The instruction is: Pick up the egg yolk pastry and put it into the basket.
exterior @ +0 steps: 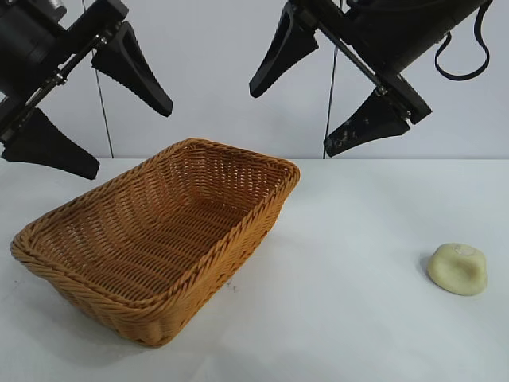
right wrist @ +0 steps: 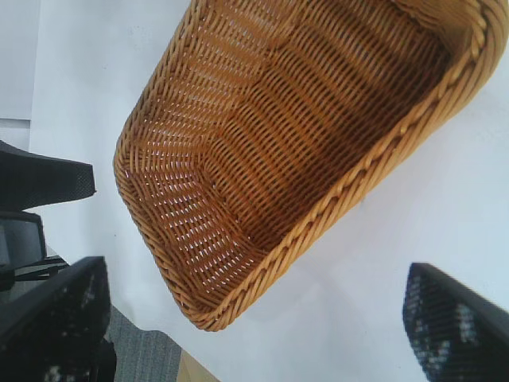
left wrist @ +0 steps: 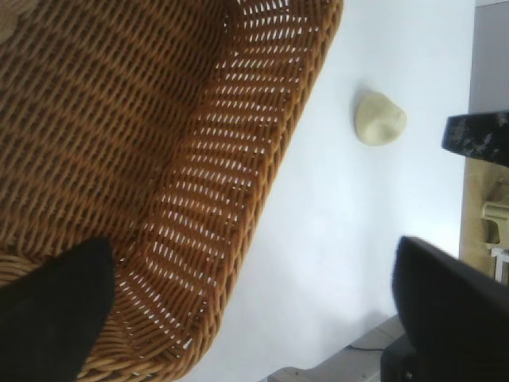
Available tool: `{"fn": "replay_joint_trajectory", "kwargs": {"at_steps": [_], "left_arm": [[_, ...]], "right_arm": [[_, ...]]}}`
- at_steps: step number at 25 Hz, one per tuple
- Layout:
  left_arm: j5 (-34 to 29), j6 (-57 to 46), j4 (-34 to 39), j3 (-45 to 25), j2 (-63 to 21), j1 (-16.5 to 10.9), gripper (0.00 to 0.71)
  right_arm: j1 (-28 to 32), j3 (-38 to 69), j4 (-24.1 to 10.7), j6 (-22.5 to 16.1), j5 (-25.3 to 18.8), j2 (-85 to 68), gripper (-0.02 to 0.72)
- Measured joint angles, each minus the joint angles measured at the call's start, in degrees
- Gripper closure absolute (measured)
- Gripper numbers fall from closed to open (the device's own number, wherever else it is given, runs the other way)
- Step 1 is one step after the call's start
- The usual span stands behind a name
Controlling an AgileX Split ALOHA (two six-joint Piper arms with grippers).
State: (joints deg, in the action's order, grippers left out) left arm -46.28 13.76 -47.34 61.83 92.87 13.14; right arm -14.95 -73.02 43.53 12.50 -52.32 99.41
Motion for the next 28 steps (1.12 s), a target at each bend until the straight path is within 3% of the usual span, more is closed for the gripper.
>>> {"fn": "replay_joint_trajectory", "kwargs": {"at_steps": [28], "left_arm": [[0.2, -0.2, -0.8, 0.0, 0.0, 0.0, 0.014]], "right_arm": [[0.0, 0.0, 0.0, 0.0, 0.0, 0.0, 0.01]]}}
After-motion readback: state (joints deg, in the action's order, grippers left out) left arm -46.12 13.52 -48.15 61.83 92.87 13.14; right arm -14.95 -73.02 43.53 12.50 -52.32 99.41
